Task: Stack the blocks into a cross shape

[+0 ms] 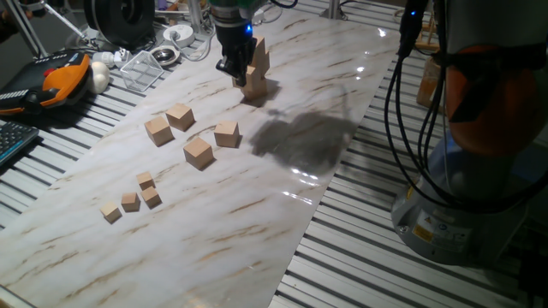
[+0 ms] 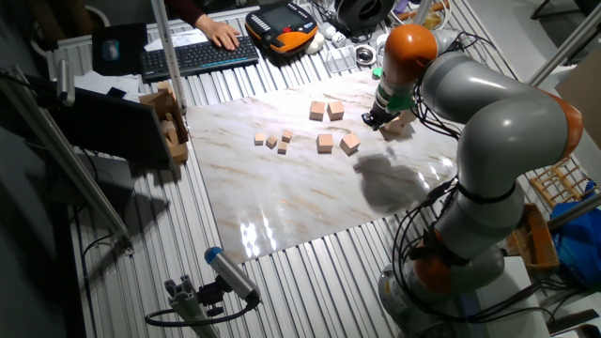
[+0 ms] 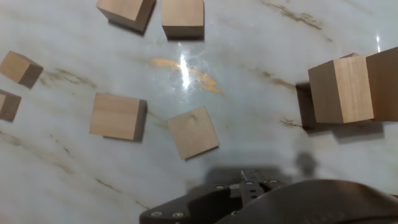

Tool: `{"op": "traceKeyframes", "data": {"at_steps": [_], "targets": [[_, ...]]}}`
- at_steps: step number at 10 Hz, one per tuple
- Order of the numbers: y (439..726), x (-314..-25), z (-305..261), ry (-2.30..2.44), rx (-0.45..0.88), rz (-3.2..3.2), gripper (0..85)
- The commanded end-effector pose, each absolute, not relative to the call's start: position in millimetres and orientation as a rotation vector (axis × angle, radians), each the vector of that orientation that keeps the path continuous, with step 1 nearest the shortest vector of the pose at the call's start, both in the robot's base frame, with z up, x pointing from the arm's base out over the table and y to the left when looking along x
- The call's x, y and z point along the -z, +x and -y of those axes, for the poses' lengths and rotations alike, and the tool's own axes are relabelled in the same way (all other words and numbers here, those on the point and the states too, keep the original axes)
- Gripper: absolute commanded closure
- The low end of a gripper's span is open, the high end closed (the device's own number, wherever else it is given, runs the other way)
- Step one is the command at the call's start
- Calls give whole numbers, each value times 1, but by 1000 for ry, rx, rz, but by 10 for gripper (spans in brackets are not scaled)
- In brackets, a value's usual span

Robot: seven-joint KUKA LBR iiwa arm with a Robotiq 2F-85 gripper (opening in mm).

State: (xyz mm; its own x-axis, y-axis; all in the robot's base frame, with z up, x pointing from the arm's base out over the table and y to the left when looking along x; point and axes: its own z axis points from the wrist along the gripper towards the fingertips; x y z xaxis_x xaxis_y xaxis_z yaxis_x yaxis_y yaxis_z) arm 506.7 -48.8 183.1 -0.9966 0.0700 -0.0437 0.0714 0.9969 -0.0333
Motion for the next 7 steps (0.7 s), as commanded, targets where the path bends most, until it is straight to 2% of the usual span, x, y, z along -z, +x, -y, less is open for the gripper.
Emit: {"op": "traceKeyframes", "data": {"at_steps": [1,5,7], "targets": [[507,-183,49,109,68,-3092,850],[507,-183,49,109,56,-3087,850],[507,-183,49,101,-6,-3081,850]]}}
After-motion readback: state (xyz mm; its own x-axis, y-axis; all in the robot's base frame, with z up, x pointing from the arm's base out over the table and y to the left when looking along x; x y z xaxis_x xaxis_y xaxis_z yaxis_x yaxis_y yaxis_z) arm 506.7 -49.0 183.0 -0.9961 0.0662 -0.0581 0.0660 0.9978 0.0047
